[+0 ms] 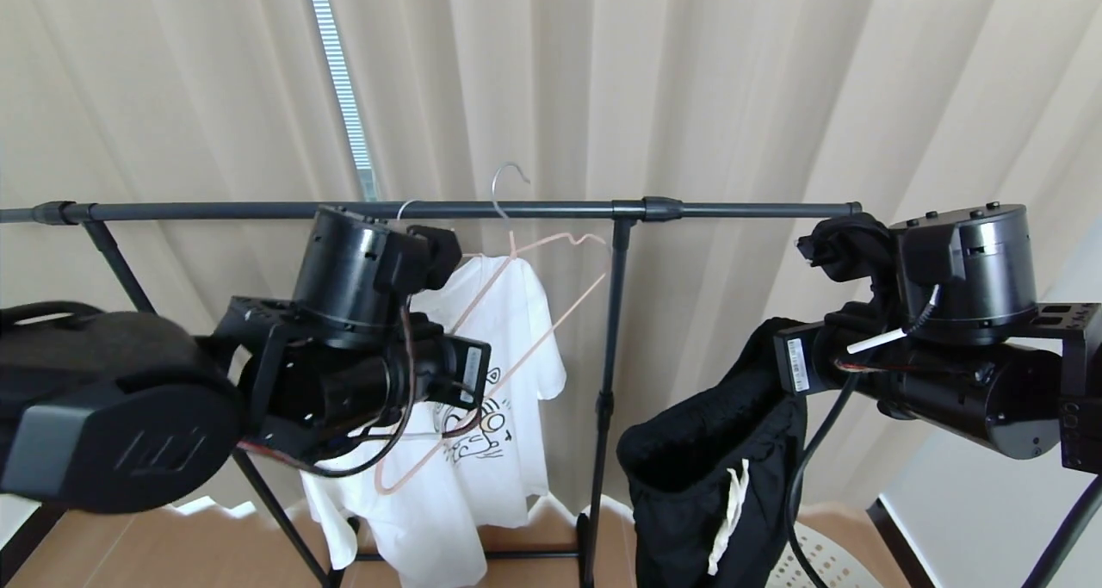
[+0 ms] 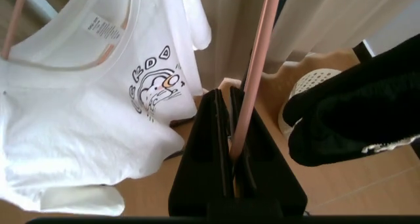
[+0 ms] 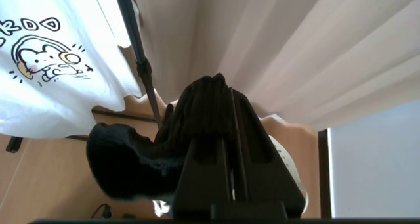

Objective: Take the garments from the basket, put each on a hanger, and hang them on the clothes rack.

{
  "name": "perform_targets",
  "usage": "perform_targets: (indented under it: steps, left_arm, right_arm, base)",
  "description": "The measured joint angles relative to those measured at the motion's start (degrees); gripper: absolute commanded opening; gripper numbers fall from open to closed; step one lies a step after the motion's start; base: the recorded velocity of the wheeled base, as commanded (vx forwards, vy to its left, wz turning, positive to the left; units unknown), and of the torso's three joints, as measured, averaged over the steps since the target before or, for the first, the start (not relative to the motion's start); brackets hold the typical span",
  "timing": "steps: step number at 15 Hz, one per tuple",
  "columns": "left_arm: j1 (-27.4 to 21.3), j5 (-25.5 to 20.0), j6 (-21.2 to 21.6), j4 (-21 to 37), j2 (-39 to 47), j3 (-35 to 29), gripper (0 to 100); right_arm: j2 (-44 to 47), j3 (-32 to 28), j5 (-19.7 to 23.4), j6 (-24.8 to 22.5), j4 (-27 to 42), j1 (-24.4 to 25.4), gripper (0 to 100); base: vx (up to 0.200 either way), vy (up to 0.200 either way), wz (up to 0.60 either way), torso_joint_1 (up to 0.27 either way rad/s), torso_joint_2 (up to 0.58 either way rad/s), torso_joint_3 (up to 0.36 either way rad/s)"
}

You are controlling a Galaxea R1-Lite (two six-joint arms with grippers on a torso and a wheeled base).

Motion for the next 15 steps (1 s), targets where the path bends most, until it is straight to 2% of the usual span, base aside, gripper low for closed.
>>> perform_targets:
  steps: [3, 5, 7, 8, 11, 12, 13, 14, 15]
  left_arm:
    - [0.0, -0.1, 0.9, -4.8, -7.2, 11.6, 0]
    - [0.0, -0.4, 1.7, -8.4, -12.1, 19.2, 0]
    - [-0.2, -2.6, 2.2, -11.1, -17.1, 26.6, 0]
    - [-0.3, -5.2, 2.8, -12.1, -19.6, 30.3, 0]
    - [-0.6, -19.9, 8.6, -16.7, -26.8, 41.0, 0]
    - [-0.7, -22.2, 9.9, -17.9, -28.5, 43.0, 0]
    - [-1.1, -24.0, 10.4, -18.3, -29.6, 44.0, 0]
    - [-2.0, -24.5, 10.5, -18.5, -30.3, 44.4, 0]
    - [-3.1, -24.6, 10.5, -18.5, -30.5, 44.6, 0]
  right_arm:
    - [-0.3, 0.5, -0.3, 0.0, 0.0, 1.6, 0]
    - [-0.5, 0.6, -2.1, 0.1, 0.0, 3.0, 0]
    - [-0.7, 0.7, -3.3, 0.1, 0.0, 3.7, 0]
    - [-0.7, 0.7, -5.2, 0.1, 0.0, 3.9, 0]
    - [0.1, 0.3, -11.5, 0.0, 0.0, 5.0, 0]
    - [0.7, 0.2, -13.7, 0.0, 0.0, 5.2, 0]
    - [1.8, -0.2, -18.0, 0.1, -0.1, 5.3, 0]
    - [3.0, -0.6, -20.8, 0.2, -0.1, 5.4, 0]
    - [3.8, -0.9, -21.3, 0.2, -0.1, 5.7, 0]
  base:
    - [0.000, 0.000, 0.00, 0.000, 0.00, 0.000]
    - [0.000, 0.000, 0.00, 0.000, 0.00, 0.000]
    - [0.000, 0.000, 0.00, 0.000, 0.00, 0.000]
    - [0.000, 0.000, 0.00, 0.000, 0.00, 0.000]
    - [0.000, 0.000, 0.00, 0.000, 0.00, 0.000]
    - [0.000, 0.000, 0.00, 0.000, 0.00, 0.000]
    - [0.000, 0.000, 0.00, 0.000, 0.00, 0.000]
    - [0.000, 0.000, 0.00, 0.000, 0.00, 0.000]
    - [0.000, 0.000, 0.00, 0.000, 0.00, 0.000]
